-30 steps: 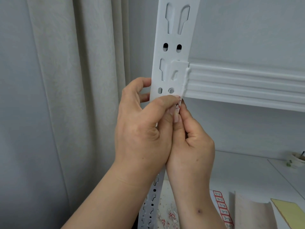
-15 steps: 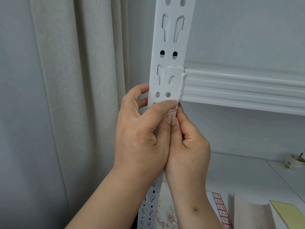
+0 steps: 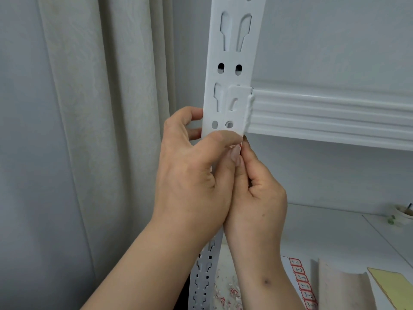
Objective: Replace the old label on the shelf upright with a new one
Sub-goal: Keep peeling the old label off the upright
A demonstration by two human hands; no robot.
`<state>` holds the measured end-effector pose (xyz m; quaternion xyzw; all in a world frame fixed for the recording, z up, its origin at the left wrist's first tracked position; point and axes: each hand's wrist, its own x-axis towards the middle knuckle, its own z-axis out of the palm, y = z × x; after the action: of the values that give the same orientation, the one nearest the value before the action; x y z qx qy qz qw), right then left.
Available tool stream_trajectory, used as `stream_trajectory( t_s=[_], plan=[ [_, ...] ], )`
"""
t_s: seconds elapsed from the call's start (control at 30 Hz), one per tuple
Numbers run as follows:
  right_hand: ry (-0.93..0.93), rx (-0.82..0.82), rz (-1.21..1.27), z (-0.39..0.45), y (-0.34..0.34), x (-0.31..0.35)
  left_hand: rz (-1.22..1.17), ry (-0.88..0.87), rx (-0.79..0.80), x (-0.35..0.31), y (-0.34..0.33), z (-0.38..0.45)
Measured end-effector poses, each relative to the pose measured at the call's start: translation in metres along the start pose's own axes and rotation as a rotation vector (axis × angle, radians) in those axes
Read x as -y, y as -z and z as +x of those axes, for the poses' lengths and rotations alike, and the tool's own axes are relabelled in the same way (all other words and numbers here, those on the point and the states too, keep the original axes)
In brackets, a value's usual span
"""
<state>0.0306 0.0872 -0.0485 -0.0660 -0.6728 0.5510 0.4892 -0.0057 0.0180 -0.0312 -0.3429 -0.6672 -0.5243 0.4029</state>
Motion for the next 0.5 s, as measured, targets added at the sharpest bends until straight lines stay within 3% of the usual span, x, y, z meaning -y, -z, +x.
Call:
stream_trajectory(
  t_s=[0.2, 0.5],
  plan=[
    [0.002, 0.022, -0.037, 0.001, 0.002, 0.000, -0.163, 0.141, -0.026, -0.006, 0.002, -0.004],
    [0.003, 0.038, -0.005, 0.002, 0.003, 0.000, 0.044, -0.006, -0.123, -0.001, -0.013, 0.007]
  ],
)
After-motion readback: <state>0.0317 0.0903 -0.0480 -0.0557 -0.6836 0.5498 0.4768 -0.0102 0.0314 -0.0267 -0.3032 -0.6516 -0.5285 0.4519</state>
